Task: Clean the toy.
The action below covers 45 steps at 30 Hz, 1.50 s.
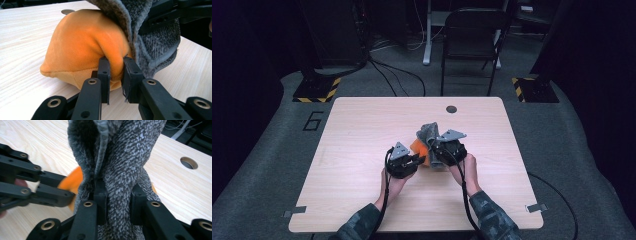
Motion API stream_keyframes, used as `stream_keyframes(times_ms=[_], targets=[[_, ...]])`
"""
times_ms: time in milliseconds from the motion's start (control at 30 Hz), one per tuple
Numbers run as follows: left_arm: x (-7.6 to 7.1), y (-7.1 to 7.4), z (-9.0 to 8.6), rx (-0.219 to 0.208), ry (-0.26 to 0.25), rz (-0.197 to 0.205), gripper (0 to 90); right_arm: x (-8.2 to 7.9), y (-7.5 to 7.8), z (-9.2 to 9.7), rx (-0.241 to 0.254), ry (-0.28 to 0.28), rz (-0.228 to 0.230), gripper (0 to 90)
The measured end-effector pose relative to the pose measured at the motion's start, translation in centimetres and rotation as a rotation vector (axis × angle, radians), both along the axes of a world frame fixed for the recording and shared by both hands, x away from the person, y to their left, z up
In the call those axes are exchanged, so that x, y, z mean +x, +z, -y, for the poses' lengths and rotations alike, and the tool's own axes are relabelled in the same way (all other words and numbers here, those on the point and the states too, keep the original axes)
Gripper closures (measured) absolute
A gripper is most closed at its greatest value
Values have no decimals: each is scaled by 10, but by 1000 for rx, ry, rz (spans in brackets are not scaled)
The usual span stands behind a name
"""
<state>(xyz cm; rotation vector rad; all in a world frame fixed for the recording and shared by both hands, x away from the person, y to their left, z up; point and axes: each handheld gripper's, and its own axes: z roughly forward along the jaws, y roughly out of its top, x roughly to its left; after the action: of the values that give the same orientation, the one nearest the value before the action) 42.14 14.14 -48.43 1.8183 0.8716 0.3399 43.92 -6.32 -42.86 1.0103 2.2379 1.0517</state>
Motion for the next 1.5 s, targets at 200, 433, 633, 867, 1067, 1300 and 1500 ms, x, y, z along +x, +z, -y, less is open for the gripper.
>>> stream_keyframes(times_ms=[200,433,633,867,1067,1300,1500], targets=[[2,0,-2,-3,-1,-5,774,6,-3,12,8,-35,-27,725],[2,-1,-3,-8,11,1,774,15,-10,26,4,-72,-52,724],[3,-1,-5,-6,4,-2,774,22,-20,36,4,-123,-93,724],[3,-2,-4,-22,14,-10,774,35,-39,50,6,-175,-162,725],[4,-2,-6,-18,18,-6,774,43,-56,53,-32,-211,-209,724],[5,-2,-9,-25,31,-11,772,48,-66,53,-59,-227,-242,727],[6,-2,-10,-20,34,-2,767,32,-21,63,53,-214,-151,737]])
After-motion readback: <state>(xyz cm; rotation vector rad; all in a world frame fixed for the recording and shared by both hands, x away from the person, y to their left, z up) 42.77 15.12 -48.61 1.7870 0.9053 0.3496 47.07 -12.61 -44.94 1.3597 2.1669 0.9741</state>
